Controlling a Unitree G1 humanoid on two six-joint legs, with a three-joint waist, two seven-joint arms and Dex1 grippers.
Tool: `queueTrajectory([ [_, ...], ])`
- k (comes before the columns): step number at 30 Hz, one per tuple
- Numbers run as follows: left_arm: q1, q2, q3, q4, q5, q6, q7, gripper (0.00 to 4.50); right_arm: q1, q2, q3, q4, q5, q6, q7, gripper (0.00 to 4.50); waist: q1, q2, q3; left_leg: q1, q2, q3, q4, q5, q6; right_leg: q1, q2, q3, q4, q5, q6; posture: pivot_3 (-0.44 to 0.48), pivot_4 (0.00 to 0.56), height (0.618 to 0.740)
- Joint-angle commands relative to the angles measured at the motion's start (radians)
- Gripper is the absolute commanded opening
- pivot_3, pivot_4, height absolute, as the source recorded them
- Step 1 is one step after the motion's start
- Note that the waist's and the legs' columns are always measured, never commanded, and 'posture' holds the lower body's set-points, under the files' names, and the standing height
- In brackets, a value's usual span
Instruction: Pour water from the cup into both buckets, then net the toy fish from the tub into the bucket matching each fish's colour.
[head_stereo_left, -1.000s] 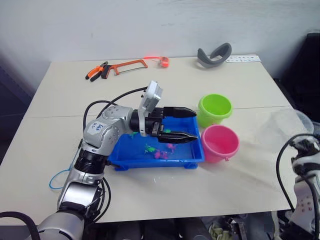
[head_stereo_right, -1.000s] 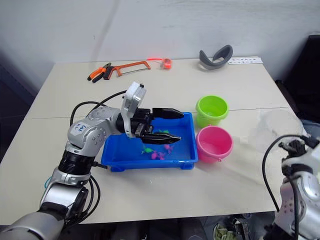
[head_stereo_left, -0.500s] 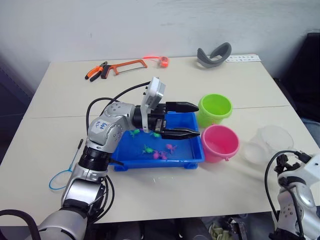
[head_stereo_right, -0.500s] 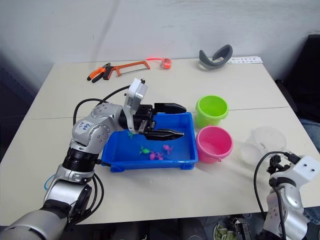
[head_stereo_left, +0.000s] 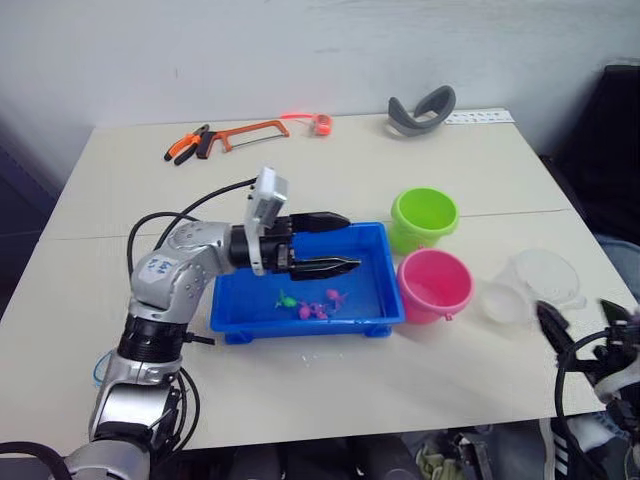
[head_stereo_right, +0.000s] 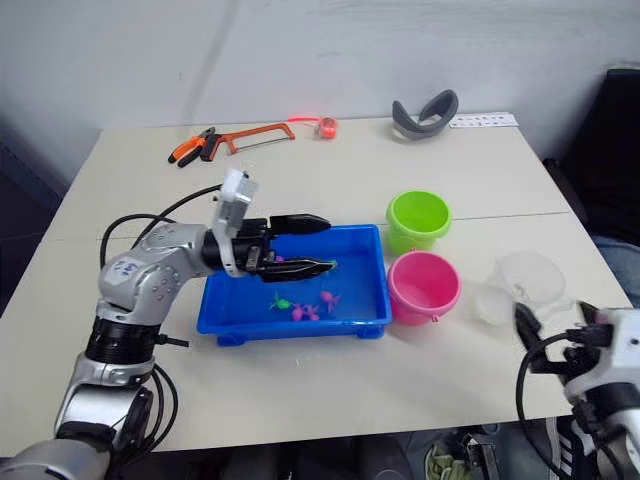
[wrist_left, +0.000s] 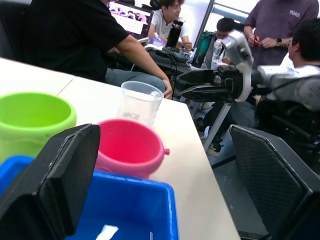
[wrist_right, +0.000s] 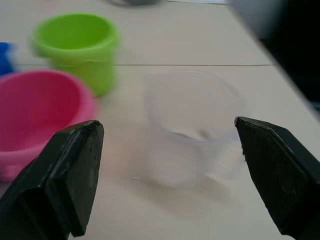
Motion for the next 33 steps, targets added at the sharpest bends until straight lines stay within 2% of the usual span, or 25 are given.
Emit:
queueTrajectory([
  [1, 0.054, 0.035, 0.063, -0.082, -0.04, 0.027, 0.04, 4.5, -0.172, -0.226, 0.048, -0.009, 0.229, 0.074, 0.152, 4.46, 0.001, -0.003, 0.002, 0.002, 0.001, 0.001, 0.0, 0.0, 0.001, 0.002, 0.001, 0.001, -0.002, 0.001, 0.0, 0.0, 0.15, 0.74],
  [5, 0.136, 0.095, 0.11, -0.131, -0.039, 0.062, 0.088, 4.5, -0.414, -0.396, 0.24, 0.054, 0.286, 0.11, 0.27, 4.46, 0.011, -0.008, 0.004, 0.008, 0.003, -0.003, -0.002, -0.002, 0.002, 0.011, 0.003, -0.002, -0.01, 0.002, -0.001, 0.0, 0.15, 0.74],
  [8, 0.233, 0.162, 0.181, -0.178, -0.038, 0.082, 0.126, 4.5, -0.609, -0.424, 0.382, 0.132, 0.3, 0.137, 0.31, 4.46, 0.005, -0.01, 0.006, 0.006, 0.003, -0.002, -0.004, -0.006, 0.003, 0.011, -0.004, -0.002, -0.016, 0.002, -0.001, 0.0, 0.15, 0.74],
  [10, 0.328, 0.227, 0.241, -0.198, -0.002, 0.065, 0.146, 4.5, -0.69, -0.432, 0.463, 0.178, 0.293, 0.168, 0.362, 4.46, 0.004, -0.012, 0.007, 0.005, 0.003, 0.0, -0.004, -0.009, 0.005, 0.009, -0.008, -0.003, -0.017, 0.002, -0.001, 0.0, 0.15, 0.74],
  [12, 0.416, 0.289, 0.291, -0.191, 0.046, 0.026, 0.157, 4.5, -0.721, -0.449, 0.536, 0.195, 0.209, 0.135, 0.448, 4.46, 0.004, -0.013, 0.007, 0.001, 0.004, 0.0, -0.004, -0.01, 0.005, 0.006, -0.009, -0.005, -0.019, 0.001, -0.001, 0.0, 0.15, 0.74],
  [16, 0.569, 0.379, 0.439, -0.138, 0.099, 0.028, 0.203, 4.5, -0.805, -0.409, 0.632, 0.253, 0.139, 0.107, 0.522, 4.46, 0.005, -0.014, 0.007, -0.012, 0.004, -0.003, 0.002, -0.011, 0.006, -0.006, -0.012, -0.01, -0.015, 0.001, -0.002, 0.0, 0.15, 0.74],
  [20, 0.73, 0.484, 0.547, -0.102, 0.152, 0.038, 0.174, 4.5, -0.853, -0.362, 0.697, 0.278, 0.081, 0.079, 0.578, 4.46, 0.001, -0.014, 0.007, -0.009, 0.003, -0.004, 0.004, -0.011, 0.007, -0.003, -0.015, -0.013, -0.014, 0.0, -0.003, 0.0, 0.15, 0.74],
  [23, 0.746, 0.55, 0.578, -0.031, 0.165, 0.07, 0.164, 4.5, -0.88, -0.314, 0.725, 0.28, 0.068, 0.075, 0.588, 4.46, 0.005, -0.014, 0.007, -0.009, 0.002, -0.005, 0.004, -0.011, 0.007, -0.003, -0.017, -0.016, -0.011, 0.0, -0.004, 0.0, 0.15, 0.74],
  [26, 0.717, 0.619, 0.534, 0.048, 0.17, 0.136, 0.15, 4.5, -0.888, -0.272, 0.757, 0.257, 0.04, 0.065, 0.585, 4.46, 0.007, -0.014, 0.007, -0.009, 0.001, -0.009, 0.003, -0.01, 0.007, -0.003, -0.018, -0.021, -0.009, -0.001, -0.006, 0.0, 0.15, 0.74],
  [29, 0.694, 0.686, 0.41, 0.096, 0.22, 0.177, 0.144, 4.5, -0.875, -0.244, 0.743, 0.216, 0.057, 0.078, 0.554, 4.46, 0.005, -0.014, 0.007, -0.009, 0.0, -0.01, 0.001, -0.01, 0.006, -0.003, -0.02, -0.023, -0.009, -0.002, -0.007, 0.0, 0.15, 0.74],
  [33, 0.558, 0.688, 0.249, 0.21, 0.297, 0.18, 0.186, 4.5, -0.833, -0.237, 0.708, 0.156, 0.09, 0.1, 0.518, 4.46, 0.006, -0.015, 0.007, -0.01, 0.0, -0.009, -0.001, -0.009, 0.005, -0.004, -0.02, -0.026, -0.009, -0.002, -0.008, 0.0, 0.15, 0.74],
])
